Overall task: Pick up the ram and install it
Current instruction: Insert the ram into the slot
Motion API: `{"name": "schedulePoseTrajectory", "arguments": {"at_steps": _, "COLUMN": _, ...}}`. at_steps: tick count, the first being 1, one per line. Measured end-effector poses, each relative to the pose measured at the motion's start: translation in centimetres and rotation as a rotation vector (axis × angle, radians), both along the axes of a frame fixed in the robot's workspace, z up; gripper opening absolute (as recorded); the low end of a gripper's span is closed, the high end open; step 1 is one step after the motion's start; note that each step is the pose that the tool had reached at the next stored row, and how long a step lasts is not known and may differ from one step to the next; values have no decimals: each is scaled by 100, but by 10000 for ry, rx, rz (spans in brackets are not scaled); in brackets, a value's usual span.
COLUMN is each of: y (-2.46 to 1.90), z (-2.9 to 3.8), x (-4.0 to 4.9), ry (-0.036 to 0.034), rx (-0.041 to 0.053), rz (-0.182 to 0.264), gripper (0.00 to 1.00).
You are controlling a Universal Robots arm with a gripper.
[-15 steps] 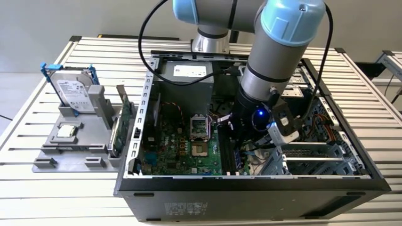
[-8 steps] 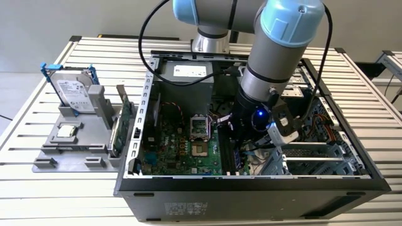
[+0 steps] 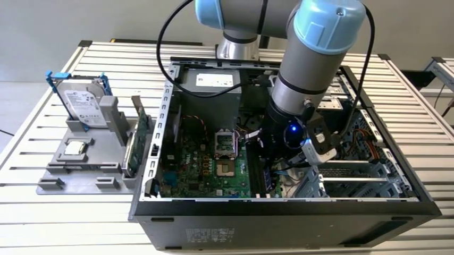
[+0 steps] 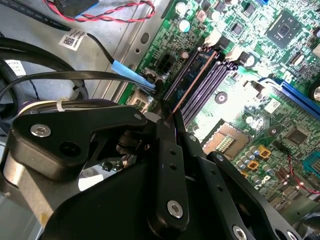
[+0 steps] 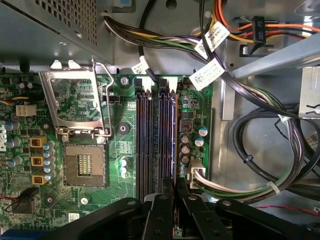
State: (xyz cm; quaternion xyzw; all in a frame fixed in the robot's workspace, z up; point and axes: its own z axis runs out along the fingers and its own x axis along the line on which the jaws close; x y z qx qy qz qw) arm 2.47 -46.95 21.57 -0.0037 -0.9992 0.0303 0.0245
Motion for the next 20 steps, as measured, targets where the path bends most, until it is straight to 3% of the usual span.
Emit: {"name": "schedulePoseTrajectory", "arguments": {"at_steps": 20, "y": 1, "z": -26, "x": 4, "ry": 0, "rx": -39, "rz": -110, "gripper": 0}}
